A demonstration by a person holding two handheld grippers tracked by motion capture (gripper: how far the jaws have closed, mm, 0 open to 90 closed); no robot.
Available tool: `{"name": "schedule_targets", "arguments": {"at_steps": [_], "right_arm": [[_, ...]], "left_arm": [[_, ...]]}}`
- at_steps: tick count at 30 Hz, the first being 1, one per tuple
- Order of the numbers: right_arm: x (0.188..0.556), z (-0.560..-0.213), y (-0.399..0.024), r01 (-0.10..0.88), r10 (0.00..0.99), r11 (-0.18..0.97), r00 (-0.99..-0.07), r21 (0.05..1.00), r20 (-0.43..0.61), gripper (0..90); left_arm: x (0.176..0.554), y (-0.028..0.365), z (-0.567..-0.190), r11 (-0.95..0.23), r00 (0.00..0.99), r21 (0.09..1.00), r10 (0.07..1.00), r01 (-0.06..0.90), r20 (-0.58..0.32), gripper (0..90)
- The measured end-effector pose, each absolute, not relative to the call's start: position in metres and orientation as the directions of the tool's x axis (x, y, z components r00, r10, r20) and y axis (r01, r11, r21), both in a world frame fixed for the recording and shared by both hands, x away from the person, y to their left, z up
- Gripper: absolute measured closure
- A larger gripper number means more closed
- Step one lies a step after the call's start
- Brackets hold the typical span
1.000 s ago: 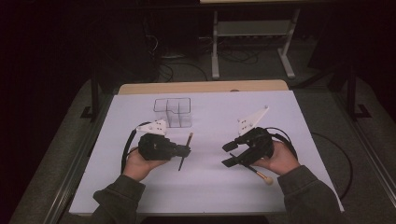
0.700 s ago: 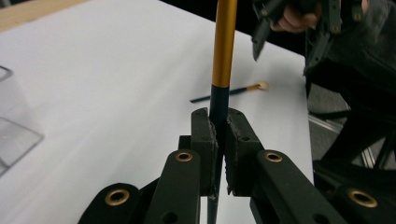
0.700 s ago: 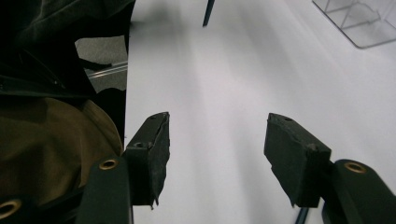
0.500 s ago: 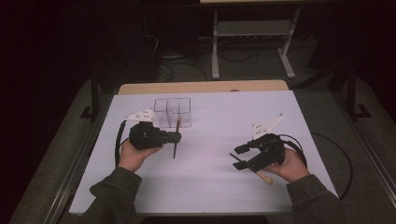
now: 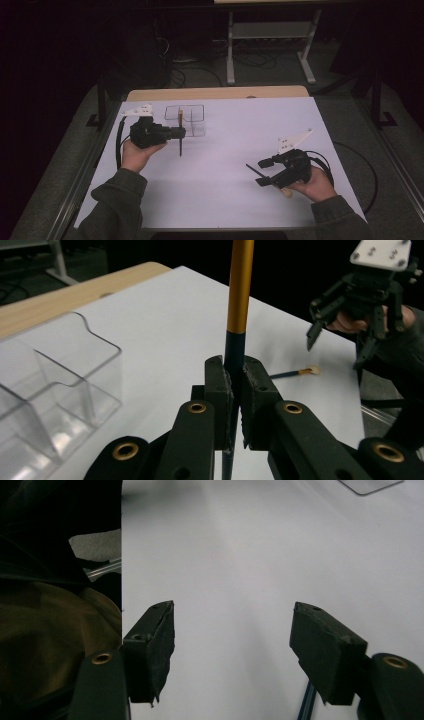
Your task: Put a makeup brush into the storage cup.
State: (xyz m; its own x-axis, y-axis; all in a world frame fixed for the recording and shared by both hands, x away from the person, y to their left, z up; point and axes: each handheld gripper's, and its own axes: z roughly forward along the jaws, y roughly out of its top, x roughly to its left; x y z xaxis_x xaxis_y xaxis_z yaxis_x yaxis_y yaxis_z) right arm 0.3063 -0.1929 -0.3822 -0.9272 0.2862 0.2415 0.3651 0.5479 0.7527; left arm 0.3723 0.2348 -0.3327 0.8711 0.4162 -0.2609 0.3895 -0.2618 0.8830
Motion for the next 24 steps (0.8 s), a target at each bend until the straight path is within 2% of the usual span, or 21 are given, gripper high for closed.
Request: {"name": "schedule_targets", "arguments": {"at_steps": [24], "right_arm": [[0.297,-0.400,-0.213,0.415,0.379,0.520,-0.895,0.747,0.233,28.5]], "left_arm": [[0.408,0.242,-0.320,-0.229,0.856,0.889,0.444,0.396,-0.267,83.3]]}}
